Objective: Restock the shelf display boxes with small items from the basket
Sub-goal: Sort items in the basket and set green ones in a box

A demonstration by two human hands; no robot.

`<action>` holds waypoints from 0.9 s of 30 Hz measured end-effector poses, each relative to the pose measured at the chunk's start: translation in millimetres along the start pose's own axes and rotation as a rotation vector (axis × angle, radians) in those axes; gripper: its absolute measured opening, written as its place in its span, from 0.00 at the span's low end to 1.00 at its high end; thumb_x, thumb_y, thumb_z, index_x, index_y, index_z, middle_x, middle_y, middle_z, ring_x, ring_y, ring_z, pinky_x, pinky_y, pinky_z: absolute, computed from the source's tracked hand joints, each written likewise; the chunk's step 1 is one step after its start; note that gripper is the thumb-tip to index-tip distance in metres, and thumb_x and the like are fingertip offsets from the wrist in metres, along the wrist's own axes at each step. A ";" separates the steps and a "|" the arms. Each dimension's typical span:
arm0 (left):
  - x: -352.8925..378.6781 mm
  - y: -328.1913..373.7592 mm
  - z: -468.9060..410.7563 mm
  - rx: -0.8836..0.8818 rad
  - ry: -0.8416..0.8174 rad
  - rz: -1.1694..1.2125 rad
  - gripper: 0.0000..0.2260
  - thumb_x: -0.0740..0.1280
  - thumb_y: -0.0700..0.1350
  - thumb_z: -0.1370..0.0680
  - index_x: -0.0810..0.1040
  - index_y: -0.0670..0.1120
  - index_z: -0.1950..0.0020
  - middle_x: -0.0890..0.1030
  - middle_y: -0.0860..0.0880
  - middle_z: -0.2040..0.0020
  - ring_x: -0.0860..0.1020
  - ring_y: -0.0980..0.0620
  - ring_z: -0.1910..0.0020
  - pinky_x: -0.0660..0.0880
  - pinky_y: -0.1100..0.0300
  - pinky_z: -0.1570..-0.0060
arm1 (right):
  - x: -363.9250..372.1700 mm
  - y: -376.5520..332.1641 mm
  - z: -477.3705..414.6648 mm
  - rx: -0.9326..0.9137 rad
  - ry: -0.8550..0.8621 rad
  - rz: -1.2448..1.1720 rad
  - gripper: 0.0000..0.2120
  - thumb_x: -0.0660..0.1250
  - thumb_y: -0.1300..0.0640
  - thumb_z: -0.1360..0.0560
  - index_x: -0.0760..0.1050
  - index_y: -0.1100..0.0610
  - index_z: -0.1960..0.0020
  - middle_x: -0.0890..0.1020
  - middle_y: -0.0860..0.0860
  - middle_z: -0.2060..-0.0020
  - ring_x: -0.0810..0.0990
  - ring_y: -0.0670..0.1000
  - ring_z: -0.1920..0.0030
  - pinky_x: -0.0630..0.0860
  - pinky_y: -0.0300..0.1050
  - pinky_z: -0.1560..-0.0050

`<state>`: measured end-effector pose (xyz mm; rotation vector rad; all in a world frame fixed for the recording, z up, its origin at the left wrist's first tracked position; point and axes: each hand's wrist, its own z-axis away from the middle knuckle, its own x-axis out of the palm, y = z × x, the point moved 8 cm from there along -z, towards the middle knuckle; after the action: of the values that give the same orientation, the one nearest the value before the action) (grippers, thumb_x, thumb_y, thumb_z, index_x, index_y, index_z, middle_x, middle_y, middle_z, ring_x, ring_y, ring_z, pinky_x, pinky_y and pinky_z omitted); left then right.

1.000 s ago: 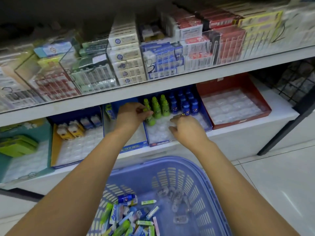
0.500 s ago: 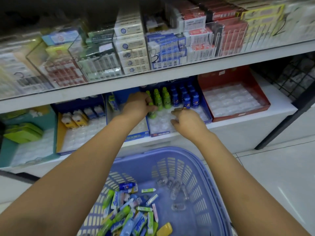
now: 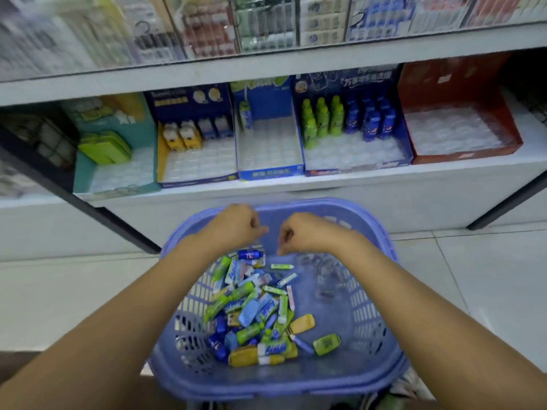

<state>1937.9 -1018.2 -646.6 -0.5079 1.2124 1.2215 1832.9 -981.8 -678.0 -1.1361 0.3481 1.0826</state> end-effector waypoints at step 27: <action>164.0 -136.1 35.2 -0.482 -0.379 0.148 0.13 0.68 0.43 0.27 0.65 0.45 0.66 0.67 0.48 0.70 0.68 0.52 0.73 0.66 0.61 0.75 | 214.4 -9.5 -37.6 -0.340 -0.216 0.339 0.16 0.71 0.55 0.31 0.78 0.58 0.45 0.74 0.55 0.45 0.72 0.55 0.44 0.73 0.46 0.51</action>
<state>2054.6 -963.9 -820.0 -0.5109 0.6394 1.6637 1954.4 -903.8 -841.2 -1.2710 0.1928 1.5945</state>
